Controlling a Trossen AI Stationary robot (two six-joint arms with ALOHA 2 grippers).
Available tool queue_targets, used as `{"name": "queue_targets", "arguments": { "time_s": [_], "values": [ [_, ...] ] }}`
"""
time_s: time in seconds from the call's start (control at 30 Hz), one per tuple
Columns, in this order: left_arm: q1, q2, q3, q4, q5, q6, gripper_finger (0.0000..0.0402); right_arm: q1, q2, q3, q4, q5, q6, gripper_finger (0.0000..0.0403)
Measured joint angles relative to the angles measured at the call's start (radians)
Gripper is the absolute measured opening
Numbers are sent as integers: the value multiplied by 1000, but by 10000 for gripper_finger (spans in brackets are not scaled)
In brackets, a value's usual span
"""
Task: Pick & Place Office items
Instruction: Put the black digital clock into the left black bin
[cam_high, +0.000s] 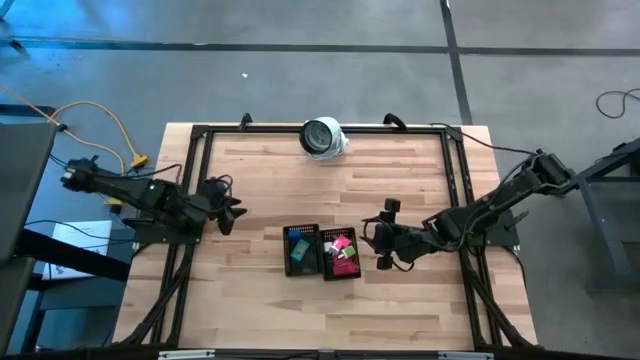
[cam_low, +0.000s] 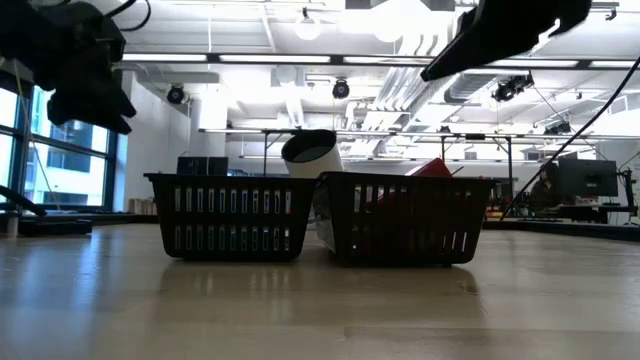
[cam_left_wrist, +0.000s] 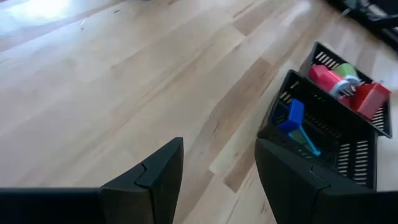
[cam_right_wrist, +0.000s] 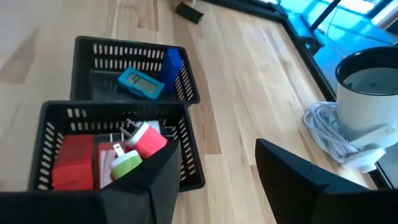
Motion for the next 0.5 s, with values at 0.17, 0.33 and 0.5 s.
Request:
{"name": "queue_targets", "arguments": {
  "time_s": [0.17, 0.33, 0.5],
  "values": [
    [-76, 160, 116, -148, -55, -144, 182, 0, -20, -77, 143, 3, -54, 193],
    [-78, 333, 224, -343, -42, -368, 162, 0, -21, -106, 205, 6, -79, 193],
    [-45, 470, 247, -474, 84, -560, 159, 0, -20, -132, 250, 6, -106, 193]
  ]
}}
